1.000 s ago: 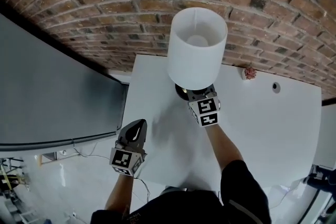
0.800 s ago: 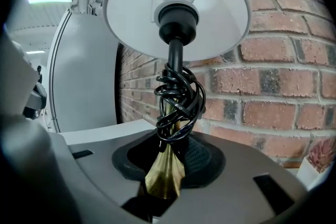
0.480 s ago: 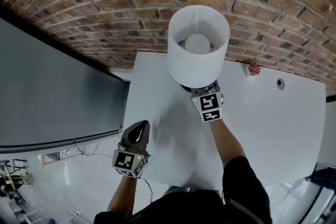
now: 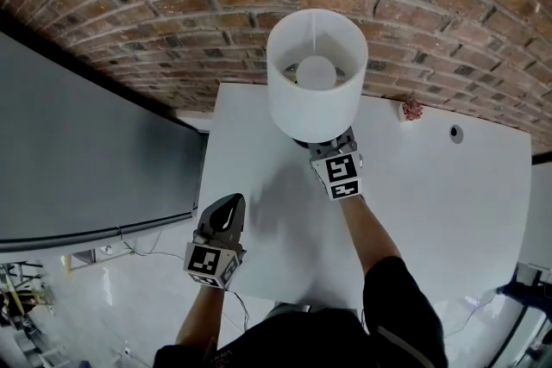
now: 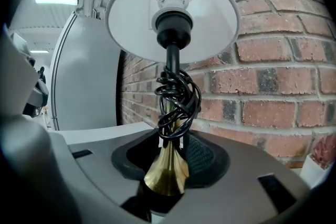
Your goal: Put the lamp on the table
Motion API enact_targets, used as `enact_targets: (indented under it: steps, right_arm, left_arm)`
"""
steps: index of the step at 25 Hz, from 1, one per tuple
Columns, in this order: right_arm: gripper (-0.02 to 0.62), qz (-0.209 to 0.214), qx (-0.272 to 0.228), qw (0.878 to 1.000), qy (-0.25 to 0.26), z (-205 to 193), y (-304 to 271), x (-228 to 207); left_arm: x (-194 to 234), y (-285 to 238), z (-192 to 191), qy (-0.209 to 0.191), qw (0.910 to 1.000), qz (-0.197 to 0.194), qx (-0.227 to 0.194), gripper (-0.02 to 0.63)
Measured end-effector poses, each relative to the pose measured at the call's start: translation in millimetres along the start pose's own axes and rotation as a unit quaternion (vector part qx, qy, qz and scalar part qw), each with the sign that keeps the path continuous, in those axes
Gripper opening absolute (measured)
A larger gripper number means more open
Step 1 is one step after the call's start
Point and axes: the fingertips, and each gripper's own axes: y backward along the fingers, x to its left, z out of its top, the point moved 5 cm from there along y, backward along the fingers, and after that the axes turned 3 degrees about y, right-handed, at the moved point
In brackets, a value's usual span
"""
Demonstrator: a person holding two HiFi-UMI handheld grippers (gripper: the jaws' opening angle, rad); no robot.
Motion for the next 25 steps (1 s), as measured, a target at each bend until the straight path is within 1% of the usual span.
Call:
enact_targets:
  steps: [2, 6, 8, 11, 14, 19, 24, 25]
  right_arm:
    - [0.127, -0.005, 0.006, 1.0, 0.0, 0.3, 4.6, 0.1]
    - [0.135, -0.008, 0.022, 1.0, 0.0, -4.4, 17.7, 0.6]
    - [0.132, -0.01, 0.03, 0.999, -0.004, -5.7, 27.6, 1.5]
    - [0.127, -0.009, 0.026, 1.0, -0.012, -2.8, 44.5, 2.4]
    - [0.122, -0.01, 0.026, 0.999, -0.019, 1.0, 63.0, 3.5]
    - [0.112, -0.011, 0.027, 0.999, -0.027, 8.6, 93.8, 12.7]
    - [0.101, -0.029, 0.018, 0.998, -0.044, 23.2, 129.3, 13.4]
    - [0.085, -0.032, 0.014, 0.998, -0.045, 27.1, 137.2, 14.6]
  left_arm:
    - [-3.5, -0.9, 1.6, 0.0, 1.0, -0.005, -0.001, 0.009]
    - [-8.4, -2.5, 6.2, -0.012, 0.9997, -0.018, -0.013, 0.009]
    - [-11.9, -3.3, 10.4, -0.005, 0.9996, -0.019, -0.022, 0.009]
    - [-19.0, -3.9, 15.8, 0.009, 0.9992, -0.022, -0.032, 0.009]
    - [-27.1, -4.1, 20.5, 0.014, 0.9985, -0.031, -0.042, 0.009]
    - [-39.9, 2.6, 27.6, 0.008, 0.9977, -0.043, -0.052, 0.009]
    - [-53.7, 13.7, 33.0, 0.006, 0.9968, -0.05, -0.062, 0.009]
    - [-56.2, 17.0, 33.8, 0.006, 0.9967, -0.05, -0.063, 0.009]
